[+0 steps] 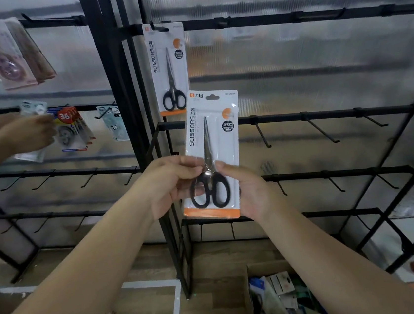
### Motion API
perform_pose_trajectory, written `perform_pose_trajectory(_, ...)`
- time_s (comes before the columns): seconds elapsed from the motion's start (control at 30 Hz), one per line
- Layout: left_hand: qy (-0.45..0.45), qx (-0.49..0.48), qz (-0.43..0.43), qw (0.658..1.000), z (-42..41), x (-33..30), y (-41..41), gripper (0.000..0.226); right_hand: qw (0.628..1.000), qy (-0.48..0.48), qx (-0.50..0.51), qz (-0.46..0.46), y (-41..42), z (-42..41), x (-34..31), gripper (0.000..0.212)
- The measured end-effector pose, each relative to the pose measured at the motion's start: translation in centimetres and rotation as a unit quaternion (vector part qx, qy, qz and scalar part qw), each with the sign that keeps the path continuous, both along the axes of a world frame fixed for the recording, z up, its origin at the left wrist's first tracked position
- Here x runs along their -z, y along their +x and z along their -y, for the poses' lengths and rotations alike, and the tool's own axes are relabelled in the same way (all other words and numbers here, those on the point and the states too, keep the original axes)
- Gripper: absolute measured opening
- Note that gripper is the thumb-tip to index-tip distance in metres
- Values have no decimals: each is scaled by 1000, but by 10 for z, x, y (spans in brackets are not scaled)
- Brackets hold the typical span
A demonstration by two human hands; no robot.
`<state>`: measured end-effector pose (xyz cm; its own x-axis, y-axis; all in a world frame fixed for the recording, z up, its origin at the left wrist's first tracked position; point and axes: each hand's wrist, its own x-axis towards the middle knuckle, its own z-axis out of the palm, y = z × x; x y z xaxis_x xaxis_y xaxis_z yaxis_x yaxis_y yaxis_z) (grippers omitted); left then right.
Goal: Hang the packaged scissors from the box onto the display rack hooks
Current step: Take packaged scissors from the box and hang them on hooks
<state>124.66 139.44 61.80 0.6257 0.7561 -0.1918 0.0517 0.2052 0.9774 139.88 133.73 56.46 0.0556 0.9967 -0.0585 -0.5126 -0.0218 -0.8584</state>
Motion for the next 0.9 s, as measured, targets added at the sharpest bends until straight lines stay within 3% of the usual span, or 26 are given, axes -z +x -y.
perform_pose_trajectory(0.2,27,0,-29,999,-6,0,-14,25,1000,-2,-9,-24,-11,-11,9,48)
perform_pose_trajectory(0.47,30,-99,24,994,-6,9,-13,18,1000,-9,25,3,-16,-19,1,51)
perform_pose_trajectory(0.63,133,-162,-13,978,-6,16,-5,17,996,-19,82,33,-17,-20,-2,34)
perform_pose_trajectory(0.77,249,-198,-74,945,-5,20,0,14,991,-24,119,50,-15,-17,-2,24)
perform_pose_trajectory(0.9,274,-191,-120,935,-6,17,1,16,987,-24,145,64,-14,-15,-4,36)
